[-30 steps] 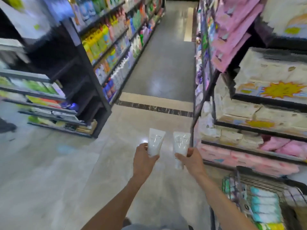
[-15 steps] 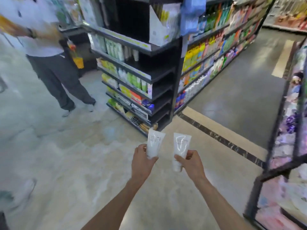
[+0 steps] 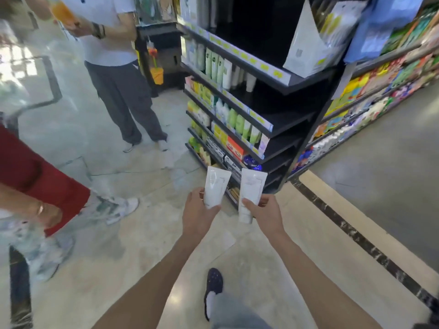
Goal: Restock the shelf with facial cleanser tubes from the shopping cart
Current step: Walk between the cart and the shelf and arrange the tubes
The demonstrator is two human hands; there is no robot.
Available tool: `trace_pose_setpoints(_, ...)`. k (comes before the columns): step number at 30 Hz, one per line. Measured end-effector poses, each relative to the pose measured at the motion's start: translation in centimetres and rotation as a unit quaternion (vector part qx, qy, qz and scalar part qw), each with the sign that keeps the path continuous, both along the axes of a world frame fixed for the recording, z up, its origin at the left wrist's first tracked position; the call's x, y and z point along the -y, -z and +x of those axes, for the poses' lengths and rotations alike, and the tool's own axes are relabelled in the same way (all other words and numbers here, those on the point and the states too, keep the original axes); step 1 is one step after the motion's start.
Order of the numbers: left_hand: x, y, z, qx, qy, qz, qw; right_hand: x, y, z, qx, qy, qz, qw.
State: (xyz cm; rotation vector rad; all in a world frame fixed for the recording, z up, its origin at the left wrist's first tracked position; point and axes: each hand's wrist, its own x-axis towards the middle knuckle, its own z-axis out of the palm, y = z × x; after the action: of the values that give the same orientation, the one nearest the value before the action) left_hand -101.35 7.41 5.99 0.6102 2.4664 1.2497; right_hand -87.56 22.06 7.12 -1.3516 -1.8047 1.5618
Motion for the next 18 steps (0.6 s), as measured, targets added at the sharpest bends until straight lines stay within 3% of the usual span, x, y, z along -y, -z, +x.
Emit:
trace_pose_setpoints(12, -11.1, -0.5, -18.0, 0.012, -0.004, 0.013, 1.0, -11.3, -0.6, -17.8, 0.03, -0.04, 0.033, 0.998)
trace_pose_setpoints(18, -16.6, 0.1, -26.8, 0.014, 0.028, 0.017, 0.999, -15.2, -0.8, -24.9, 0.019, 0.007, 0.015, 1.0)
